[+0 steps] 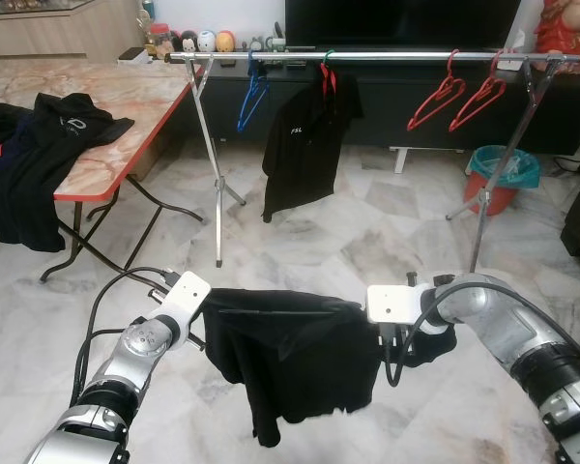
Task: Hang hanger
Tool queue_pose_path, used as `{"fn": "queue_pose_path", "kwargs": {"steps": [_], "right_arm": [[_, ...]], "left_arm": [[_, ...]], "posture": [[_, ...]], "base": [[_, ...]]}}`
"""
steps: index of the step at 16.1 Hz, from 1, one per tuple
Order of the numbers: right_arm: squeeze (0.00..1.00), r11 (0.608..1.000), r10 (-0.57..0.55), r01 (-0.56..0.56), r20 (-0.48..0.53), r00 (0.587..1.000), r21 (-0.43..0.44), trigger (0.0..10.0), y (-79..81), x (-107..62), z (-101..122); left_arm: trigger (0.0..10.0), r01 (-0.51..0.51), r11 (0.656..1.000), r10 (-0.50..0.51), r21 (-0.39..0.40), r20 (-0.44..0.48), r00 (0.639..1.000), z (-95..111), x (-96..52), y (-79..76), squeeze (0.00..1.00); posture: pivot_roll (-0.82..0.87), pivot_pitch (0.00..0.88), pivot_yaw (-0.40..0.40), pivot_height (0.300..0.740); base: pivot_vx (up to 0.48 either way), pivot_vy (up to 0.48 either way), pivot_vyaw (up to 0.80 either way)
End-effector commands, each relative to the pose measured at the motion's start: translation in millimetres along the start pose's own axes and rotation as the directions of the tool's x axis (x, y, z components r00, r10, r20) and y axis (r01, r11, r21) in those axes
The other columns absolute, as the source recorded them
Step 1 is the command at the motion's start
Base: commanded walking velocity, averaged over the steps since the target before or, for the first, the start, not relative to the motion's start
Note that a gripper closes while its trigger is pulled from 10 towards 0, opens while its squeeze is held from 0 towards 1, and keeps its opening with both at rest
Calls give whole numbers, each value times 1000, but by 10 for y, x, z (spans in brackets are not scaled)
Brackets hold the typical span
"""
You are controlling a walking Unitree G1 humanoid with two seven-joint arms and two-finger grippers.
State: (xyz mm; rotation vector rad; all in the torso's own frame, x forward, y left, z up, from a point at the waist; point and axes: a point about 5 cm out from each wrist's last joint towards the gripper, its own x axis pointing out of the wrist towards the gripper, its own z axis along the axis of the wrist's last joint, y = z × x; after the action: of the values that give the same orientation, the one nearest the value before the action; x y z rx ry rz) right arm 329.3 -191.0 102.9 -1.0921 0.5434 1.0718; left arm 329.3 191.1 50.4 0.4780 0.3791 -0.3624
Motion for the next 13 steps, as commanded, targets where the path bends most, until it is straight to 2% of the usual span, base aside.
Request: {"fn": "queue_pose_path", "kwargs": {"steps": [1,6,9,13], "right_arm": [[0,997,-69,68,-29,997,-20,0,-128,-85,-27],[0,979,-201,199,-33,979,-51,0,-277,-125,5],[0,971,-234,232,-25,972,-57,0,-315,-133,19],[0,943,-325,325,10,946,-73,0,-404,-139,90]], "left_arm": [[10000,-7,1000,8,22,-26,1000,-29,-34,87,0],[10000,63,998,-62,22,-57,996,-92,-49,28,0],[10000,103,994,-100,28,-73,992,-123,-56,-13,0],[10000,180,983,-177,21,-98,979,-175,-74,-93,0]], "posture": [[-48,0,51,719],[-49,0,52,719],[-48,0,52,719],[-47,0,52,719]], "base": [[0,0,0],[0,0,0],[0,0,0],[0,0,0]]}}
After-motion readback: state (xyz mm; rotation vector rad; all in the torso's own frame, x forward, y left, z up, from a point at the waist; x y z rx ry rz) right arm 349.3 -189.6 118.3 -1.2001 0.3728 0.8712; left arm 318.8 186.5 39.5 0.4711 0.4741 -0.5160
